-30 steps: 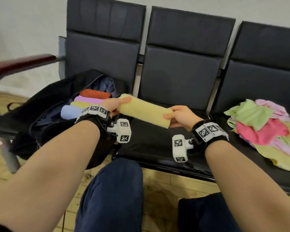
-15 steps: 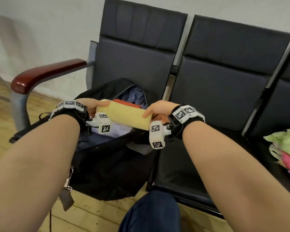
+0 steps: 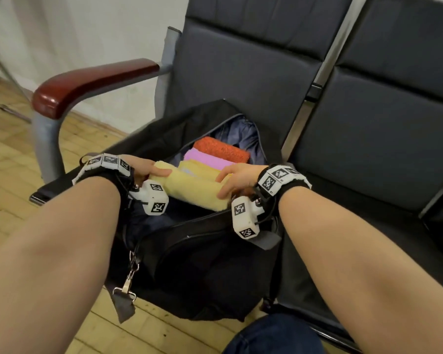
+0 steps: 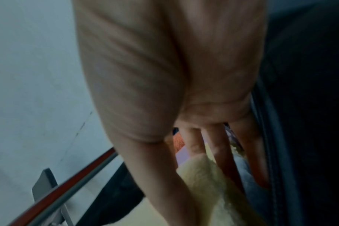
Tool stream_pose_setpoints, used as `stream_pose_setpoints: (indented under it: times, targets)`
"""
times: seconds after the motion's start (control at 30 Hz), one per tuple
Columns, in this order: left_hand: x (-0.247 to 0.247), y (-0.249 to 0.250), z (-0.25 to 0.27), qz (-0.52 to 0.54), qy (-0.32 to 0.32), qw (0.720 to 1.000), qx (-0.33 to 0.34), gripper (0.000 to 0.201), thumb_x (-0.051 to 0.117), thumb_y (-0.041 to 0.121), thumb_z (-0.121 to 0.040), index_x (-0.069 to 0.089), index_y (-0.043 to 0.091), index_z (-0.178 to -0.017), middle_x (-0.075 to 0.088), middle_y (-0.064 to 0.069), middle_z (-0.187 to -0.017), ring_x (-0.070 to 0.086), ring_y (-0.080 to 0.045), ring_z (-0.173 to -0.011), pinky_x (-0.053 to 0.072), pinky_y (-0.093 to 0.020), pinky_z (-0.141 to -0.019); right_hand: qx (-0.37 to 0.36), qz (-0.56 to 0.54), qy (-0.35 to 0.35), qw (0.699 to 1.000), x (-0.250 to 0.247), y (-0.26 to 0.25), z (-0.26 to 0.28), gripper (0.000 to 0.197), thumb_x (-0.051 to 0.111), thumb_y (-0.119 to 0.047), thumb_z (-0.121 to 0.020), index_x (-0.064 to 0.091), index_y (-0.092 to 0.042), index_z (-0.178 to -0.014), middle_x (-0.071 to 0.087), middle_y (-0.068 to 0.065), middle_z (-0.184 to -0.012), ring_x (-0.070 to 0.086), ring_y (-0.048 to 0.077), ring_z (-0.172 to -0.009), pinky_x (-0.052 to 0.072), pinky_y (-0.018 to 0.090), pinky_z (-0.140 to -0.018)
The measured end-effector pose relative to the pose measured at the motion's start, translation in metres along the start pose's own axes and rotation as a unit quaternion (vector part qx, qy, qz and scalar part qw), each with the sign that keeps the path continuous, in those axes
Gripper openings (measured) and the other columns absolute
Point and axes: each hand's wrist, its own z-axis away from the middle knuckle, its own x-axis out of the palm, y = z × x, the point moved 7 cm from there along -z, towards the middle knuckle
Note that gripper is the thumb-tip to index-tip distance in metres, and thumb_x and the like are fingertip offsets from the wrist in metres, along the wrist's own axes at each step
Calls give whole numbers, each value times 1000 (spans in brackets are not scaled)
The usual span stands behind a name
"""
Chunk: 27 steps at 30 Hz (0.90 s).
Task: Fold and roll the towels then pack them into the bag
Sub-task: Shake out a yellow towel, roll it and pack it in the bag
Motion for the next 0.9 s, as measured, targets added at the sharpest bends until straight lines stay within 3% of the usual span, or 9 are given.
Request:
stream_pose_setpoints:
  times: [0.1, 0.2, 0.27, 0.37, 0.47, 0.57, 0.73, 0.83, 0.9]
  targets:
    - [4, 9, 0, -4, -12, 999, 36, 43, 50, 25, -97, 41, 9, -136, 56, -9, -87, 53, -18, -66, 46, -18, -42, -25, 25, -14, 999, 12, 4, -7, 46, 75, -10, -80, 59, -25, -120, 60, 3, -79, 53, 9, -49, 41, 13, -41]
    - [9, 6, -4, -1, -23, 999, 37, 35, 49, 23, -97, 45, 15, -131, 63, -5, -77, 60, -14, -57, 46, -15, -40, -49, 56, -28, 997, 16, -2, -12, 56, 75, -10, -81, 56, -29, -130, 60, 3, -100, 57, 7, -57, 44, 15, -48]
    - [9, 5, -10, -3, -35, 999, 37, 38, 52, 23, -96, 46, 13, -133, 62, -5, -86, 62, -15, -67, 51, -21, -50, -55, 68, -43, 995, 21, -4, -16, 61, 75, -12, -81, 53, -30, -134, 60, 3, -113, 60, 13, -73, 49, 19, -57]
    - [10, 6, -17, -10, -38, 999, 38, 40, 56, 21, -94, 46, 12, -132, 60, -13, -109, 57, -29, -99, 50, -34, -77, -49, 71, -42, 995, 24, 0, -23, 60, 76, -15, -79, 55, -31, -133, 61, 5, -121, 62, 20, -91, 54, 28, -78]
    - [10, 10, -19, -19, -44, 998, 34, 45, 59, 21, -92, 48, 6, -132, 57, -24, -125, 54, -41, -117, 46, -48, -94, -52, 70, -27, 996, 17, 0, -25, 54, 78, -19, -78, 60, -32, -127, 63, 4, -118, 65, 22, -93, 56, 27, -74]
    - [3, 18, -17, -27, -32, 998, 42, 43, 58, 22, -93, 50, 4, -132, 62, -15, -102, 60, -30, -89, 50, -37, -69, -54, 71, -11, 996, 5, -6, -27, 51, 77, -18, -78, 62, -33, -124, 61, -2, -107, 60, 15, -66, 48, 19, -47]
    - [11, 14, -12, -97, -40, 994, 20, 24, 57, 16, -94, 48, 15, -116, 55, -3, -82, 53, -14, -69, 45, -16, -40, -32, 59, -54, 996, 25, 10, -33, 49, 80, -11, -74, 67, -26, -118, 68, 10, -112, 54, 14, -55, 47, 20, -49]
    - [21, 11, -19, -101, -52, 993, 20, 28, 62, 15, -91, 50, 14, -116, 57, -3, -80, 60, -11, -58, 42, -15, -37, -28, 37, -59, 997, 26, 20, -36, 46, 79, -8, -75, 68, -24, -117, 69, 15, -109, 53, 13, -53, 47, 19, -50]
    - [18, 9, -28, -65, -30, 997, 29, 38, 69, 15, -85, 53, 12, -120, 59, -5, -84, 63, -15, -64, 48, -20, -48, -36, 30, -44, 998, 23, 21, -39, 48, 79, -7, -75, 67, -22, -119, 68, 13, -97, 53, 13, -55, 46, 17, -47]
